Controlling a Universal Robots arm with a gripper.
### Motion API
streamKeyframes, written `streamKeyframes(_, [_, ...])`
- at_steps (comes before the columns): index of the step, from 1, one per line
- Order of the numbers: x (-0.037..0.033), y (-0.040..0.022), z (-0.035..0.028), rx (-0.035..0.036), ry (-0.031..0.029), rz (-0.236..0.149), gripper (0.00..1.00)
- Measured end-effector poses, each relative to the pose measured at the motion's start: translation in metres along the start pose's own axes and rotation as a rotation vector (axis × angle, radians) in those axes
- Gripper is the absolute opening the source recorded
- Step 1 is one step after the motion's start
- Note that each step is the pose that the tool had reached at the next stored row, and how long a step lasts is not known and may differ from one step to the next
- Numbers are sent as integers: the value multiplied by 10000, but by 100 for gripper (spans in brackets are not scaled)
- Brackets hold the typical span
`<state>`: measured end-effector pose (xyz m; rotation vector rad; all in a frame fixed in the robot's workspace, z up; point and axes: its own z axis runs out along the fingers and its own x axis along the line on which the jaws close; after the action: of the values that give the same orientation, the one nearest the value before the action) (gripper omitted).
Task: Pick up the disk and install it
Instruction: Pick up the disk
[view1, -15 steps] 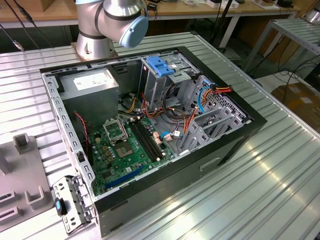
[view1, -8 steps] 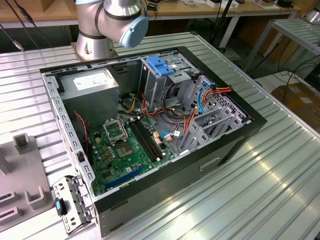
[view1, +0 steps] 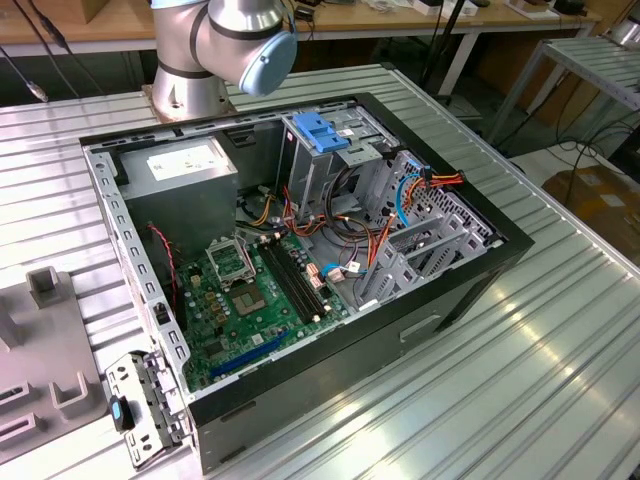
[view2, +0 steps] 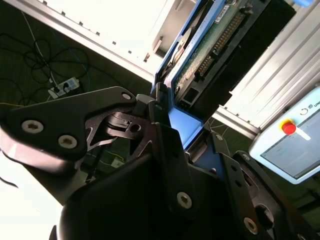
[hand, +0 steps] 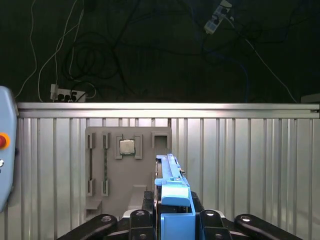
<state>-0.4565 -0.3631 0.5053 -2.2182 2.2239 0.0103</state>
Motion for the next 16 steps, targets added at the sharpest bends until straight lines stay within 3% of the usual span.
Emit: streamKeyframes(16, [-1, -170, 0, 1, 0, 1, 37])
